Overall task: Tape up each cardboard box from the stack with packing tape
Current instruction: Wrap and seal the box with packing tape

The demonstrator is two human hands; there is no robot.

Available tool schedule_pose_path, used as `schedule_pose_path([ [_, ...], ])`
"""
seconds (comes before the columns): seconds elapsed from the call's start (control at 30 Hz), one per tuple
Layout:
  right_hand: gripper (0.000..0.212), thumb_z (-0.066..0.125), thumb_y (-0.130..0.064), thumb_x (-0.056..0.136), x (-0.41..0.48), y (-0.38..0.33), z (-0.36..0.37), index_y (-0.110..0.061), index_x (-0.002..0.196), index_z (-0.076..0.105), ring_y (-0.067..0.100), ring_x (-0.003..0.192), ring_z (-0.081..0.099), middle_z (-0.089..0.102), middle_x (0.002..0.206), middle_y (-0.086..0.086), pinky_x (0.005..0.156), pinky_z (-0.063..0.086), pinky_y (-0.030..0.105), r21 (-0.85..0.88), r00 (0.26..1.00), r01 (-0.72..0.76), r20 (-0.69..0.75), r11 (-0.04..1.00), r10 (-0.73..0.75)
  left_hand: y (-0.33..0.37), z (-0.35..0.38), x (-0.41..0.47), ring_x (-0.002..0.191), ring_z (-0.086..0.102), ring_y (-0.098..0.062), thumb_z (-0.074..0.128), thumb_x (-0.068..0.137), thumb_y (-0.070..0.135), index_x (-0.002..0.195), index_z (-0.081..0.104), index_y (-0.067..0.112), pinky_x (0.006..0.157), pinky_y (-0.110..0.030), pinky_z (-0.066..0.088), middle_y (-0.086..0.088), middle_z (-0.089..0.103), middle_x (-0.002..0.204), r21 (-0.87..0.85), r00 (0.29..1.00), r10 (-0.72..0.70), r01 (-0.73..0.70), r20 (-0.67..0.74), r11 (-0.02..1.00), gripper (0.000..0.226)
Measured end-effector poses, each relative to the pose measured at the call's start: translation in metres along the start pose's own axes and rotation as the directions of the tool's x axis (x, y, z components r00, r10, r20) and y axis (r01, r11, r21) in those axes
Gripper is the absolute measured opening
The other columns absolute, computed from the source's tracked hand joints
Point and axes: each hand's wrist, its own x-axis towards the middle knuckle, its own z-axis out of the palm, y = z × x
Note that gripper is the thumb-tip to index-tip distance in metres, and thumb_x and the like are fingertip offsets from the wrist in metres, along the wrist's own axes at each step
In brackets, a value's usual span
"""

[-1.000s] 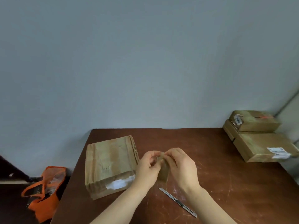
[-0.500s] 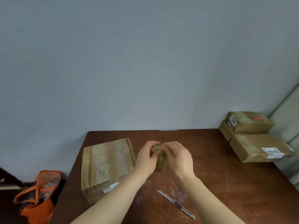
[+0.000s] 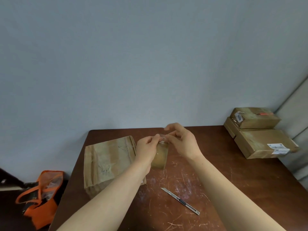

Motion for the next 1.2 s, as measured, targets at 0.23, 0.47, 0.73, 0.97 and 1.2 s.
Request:
schedule_pose_path([
  [0.23, 0.013, 0.073, -0.01, 0.081, 0.0, 0.002, 0.003, -0.019, 0.091, 0.075, 0.003, 0.087, 0.066, 0.068, 0.085, -0.015, 0.08, 0.05, 0.017, -0.009, 0.999, 0.015, 0.033, 1.0, -0.015, -0.001, -0.001, -0.002, 0.094, 0.065, -0.02, 0.054, 0.097, 0.023, 0.079, 0.072, 0.019, 0.094, -0.044, 0.051, 0.0, 0.072, 0.09, -0.043, 1.0, 0.014, -0.014, -0.011, 0.999, 0.026],
  [0.47, 0.01, 0.068, -0.011, 0.084, 0.005, 0.005, 0.006, -0.017, 0.091, 0.072, 0.006, 0.084, 0.065, 0.07, 0.085, -0.009, 0.08, 0.053, 0.026, -0.134, 0.999, 0.039, -0.009, 0.99, -0.04, -0.004, -0.001, -0.006, 0.094, 0.066, -0.014, 0.062, 0.093, 0.021, 0.083, 0.073, 0.025, 0.092, -0.037, 0.052, 0.007, 0.073, 0.089, -0.09, 0.997, 0.075, -0.076, -0.007, 0.993, 0.015],
  [0.73, 0.014, 0.055, -0.017, 0.092, 0.001, 0.004, 0.008, -0.022, 0.093, 0.069, 0.013, 0.087, 0.058, 0.064, 0.093, -0.008, 0.076, 0.048, 0.034, -0.348, 0.991, 0.122, -0.005, 0.929, -0.132, -0.001, -0.002, -0.005, 0.101, 0.067, -0.018, 0.068, 0.088, 0.012, 0.112, 0.067, 0.029, 0.099, -0.041, 0.049, 0.001, 0.072, 0.096, -0.134, 0.998, -0.003, 0.012, 0.068, 0.991, 0.029],
  [0.97, 0.017, 0.049, -0.018, 0.097, -0.005, 0.003, 0.009, -0.022, 0.097, 0.065, 0.016, 0.092, 0.056, 0.054, 0.115, -0.006, 0.074, 0.048, 0.031, -0.326, 0.987, 0.145, -0.023, 0.934, -0.161, 0.002, -0.007, 0.001, 0.084, 0.066, -0.032, 0.058, 0.095, 0.019, 0.11, 0.064, 0.037, 0.076, -0.044, 0.055, -0.009, 0.07, 0.089, 0.088, 0.98, 0.16, -0.171, 0.121, 0.981, 0.024],
  [1.2, 0.014, 0.059, -0.016, 0.091, -0.002, 0.008, 0.005, -0.025, 0.093, 0.07, 0.01, 0.088, 0.061, 0.065, 0.094, -0.013, 0.078, 0.051, 0.036, -0.231, 0.984, 0.156, -0.046, 0.96, -0.171, -0.005, -0.005, 0.003, 0.091, 0.066, -0.016, 0.062, 0.093, 0.018, 0.087, 0.07, 0.028, 0.085, -0.035, 0.053, 0.005, 0.072, 0.09, 0.072, 0.978, 0.2, -0.204, 0.066, 0.976, 0.014],
])
